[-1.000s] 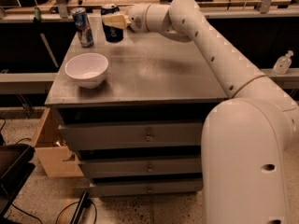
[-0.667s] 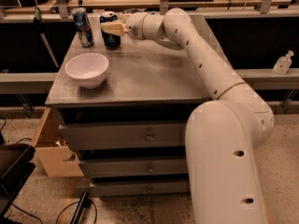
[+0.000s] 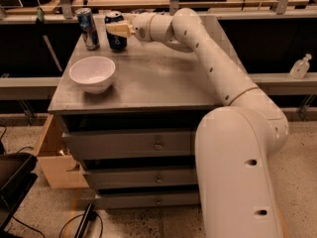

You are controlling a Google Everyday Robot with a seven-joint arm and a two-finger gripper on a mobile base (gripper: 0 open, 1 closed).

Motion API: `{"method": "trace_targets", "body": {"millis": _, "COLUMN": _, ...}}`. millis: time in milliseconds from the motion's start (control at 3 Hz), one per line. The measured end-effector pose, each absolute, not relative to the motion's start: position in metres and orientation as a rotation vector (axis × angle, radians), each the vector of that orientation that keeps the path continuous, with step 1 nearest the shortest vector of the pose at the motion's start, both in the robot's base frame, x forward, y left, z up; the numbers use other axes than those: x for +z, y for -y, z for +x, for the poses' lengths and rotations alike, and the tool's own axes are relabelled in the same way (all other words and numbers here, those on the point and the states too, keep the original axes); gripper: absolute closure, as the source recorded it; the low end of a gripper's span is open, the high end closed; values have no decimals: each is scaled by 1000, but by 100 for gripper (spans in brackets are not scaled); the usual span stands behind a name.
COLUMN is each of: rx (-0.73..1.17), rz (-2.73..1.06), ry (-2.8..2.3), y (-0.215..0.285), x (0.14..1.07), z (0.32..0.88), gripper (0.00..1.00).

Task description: Move pepsi can near redbull can

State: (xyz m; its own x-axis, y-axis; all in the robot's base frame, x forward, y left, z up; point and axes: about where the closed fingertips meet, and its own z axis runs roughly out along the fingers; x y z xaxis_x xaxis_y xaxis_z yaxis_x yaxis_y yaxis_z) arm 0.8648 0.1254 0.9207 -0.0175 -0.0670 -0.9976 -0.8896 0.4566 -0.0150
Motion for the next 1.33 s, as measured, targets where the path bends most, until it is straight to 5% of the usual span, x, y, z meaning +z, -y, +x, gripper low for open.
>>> {"method": "trace_targets", "body": {"millis": 1000, "rx": 832, "rz": -907, "ry": -1447, "y": -136, "x": 918, "z": 863, "gripper": 13}}
{"method": "trace_targets", "body": {"millis": 1333, "rx": 836, "rz": -910, "ry": -1446, "y": -140, "x": 917, "z": 862, "gripper": 0}}
